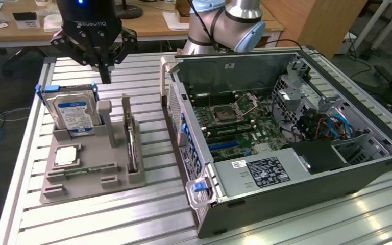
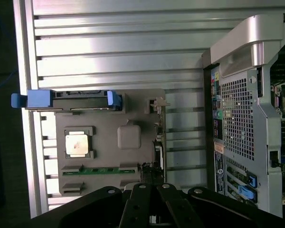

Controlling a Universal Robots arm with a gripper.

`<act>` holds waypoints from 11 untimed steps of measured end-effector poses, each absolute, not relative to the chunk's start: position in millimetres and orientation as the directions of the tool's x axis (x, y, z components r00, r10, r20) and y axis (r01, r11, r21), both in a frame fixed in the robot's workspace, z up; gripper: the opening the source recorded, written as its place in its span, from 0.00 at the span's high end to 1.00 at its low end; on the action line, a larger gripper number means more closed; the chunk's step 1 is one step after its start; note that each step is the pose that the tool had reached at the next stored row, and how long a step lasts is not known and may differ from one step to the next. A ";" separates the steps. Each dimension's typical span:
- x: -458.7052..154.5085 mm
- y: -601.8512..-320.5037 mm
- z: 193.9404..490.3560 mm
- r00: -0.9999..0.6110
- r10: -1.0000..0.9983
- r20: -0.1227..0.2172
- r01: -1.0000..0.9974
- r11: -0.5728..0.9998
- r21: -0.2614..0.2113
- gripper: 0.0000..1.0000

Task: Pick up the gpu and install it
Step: 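Pick up the gpu and move the gpu toward the slot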

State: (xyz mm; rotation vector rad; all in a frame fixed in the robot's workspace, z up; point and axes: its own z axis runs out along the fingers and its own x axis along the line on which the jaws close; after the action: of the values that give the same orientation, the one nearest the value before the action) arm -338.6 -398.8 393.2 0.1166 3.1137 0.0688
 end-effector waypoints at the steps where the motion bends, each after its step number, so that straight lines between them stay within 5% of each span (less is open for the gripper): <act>1: -338.6 -398.8 393.2 -0.997 0.075 -0.023 0.074 0.996 0.045 0.89; 11: -338.6 -398.8 393.2 -0.997 0.075 -0.023 0.074 0.996 0.045 0.47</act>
State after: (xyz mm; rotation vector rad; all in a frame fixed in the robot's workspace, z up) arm -338.6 -398.8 393.2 0.1166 3.1136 0.0689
